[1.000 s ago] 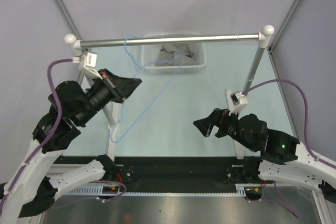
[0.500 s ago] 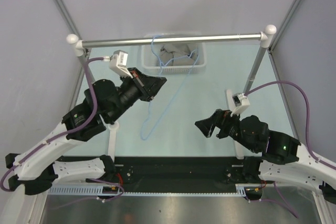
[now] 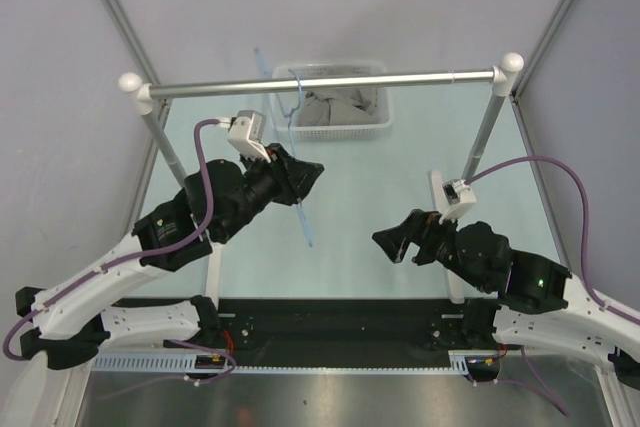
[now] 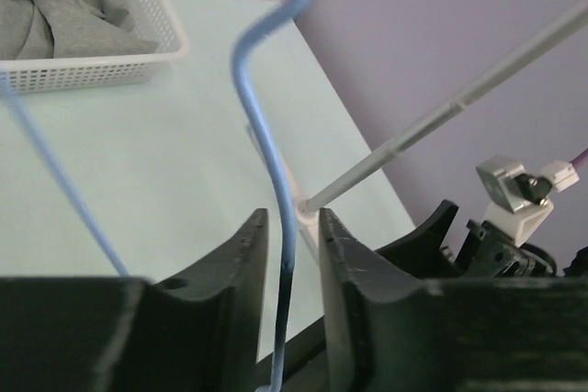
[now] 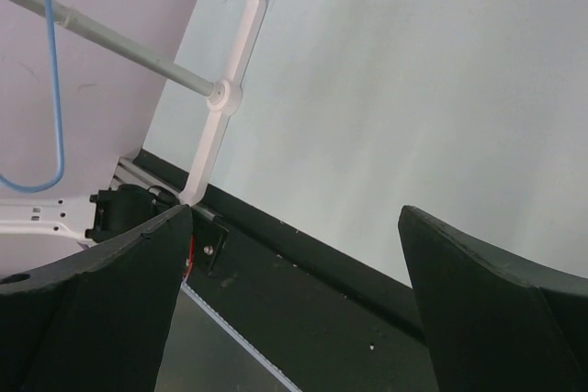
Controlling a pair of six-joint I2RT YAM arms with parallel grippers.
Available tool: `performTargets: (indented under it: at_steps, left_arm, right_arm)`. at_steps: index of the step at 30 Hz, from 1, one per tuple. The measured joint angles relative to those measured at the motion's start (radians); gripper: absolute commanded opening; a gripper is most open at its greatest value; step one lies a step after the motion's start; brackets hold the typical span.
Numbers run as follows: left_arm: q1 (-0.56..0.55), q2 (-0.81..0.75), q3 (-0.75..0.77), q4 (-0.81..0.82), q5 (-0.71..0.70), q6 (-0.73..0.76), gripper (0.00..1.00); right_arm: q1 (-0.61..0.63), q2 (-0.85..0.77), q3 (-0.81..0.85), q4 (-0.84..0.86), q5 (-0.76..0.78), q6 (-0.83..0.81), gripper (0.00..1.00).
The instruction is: Remove the t-shirt from the hanger
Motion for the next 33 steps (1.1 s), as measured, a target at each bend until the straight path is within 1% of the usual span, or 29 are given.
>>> performTargets:
  at_steps: [2, 5, 6, 9, 12, 17, 25, 29, 33]
  left_arm:
    - [0.0, 0.001, 0.0, -0.013, 0.014, 0.01, 0.44]
    - [-0.001, -0.002, 0.0, -0.021, 0.032, 0.021, 0.53]
    - [-0.001, -0.003, 0.0, -0.022, 0.037, 0.026, 0.59]
    - [-0.002, -0.015, 0.0, -0.033, 0.041, 0.038, 0.68]
    - [-0.002, -0.047, 0.0, -0.045, 0.045, 0.05, 0.75]
    - [-0.002, -0.125, 0.0, -0.068, 0.044, 0.075, 0.79]
    - [-0.002, -0.283, -0.002, -0.175, 0.044, 0.137, 0.83]
    - [-0.002, -0.415, -0.042, -0.204, 0.066, 0.163, 0.87]
    - [-0.002, -0.562, -0.161, -0.185, 0.124, 0.163, 0.89]
  right_arm:
    - [0.0, 0.005, -0.002, 0.001, 0.0, 0.0, 1.0]
    - [0.0, 0.014, -0.003, 0.003, -0.001, 0.0, 1.0]
    - [0.0, 0.018, -0.003, 0.004, -0.001, 0.0, 0.99]
    - [0.0, 0.023, -0.003, 0.006, -0.001, 0.0, 1.0]
    - [-0.001, 0.023, -0.003, 0.007, -0.001, 0.0, 1.0]
    - [-0.002, 0.022, -0.003, 0.005, 0.0, 0.0, 1.0]
    - [-0.013, 0.009, -0.003, -0.01, 0.013, 0.0, 1.0]
    - [-0.022, 0.003, -0.003, -0.033, 0.017, 0.0, 1.0]
    - [-0.026, -0.023, -0.008, -0.051, 0.022, 0.007, 1.0]
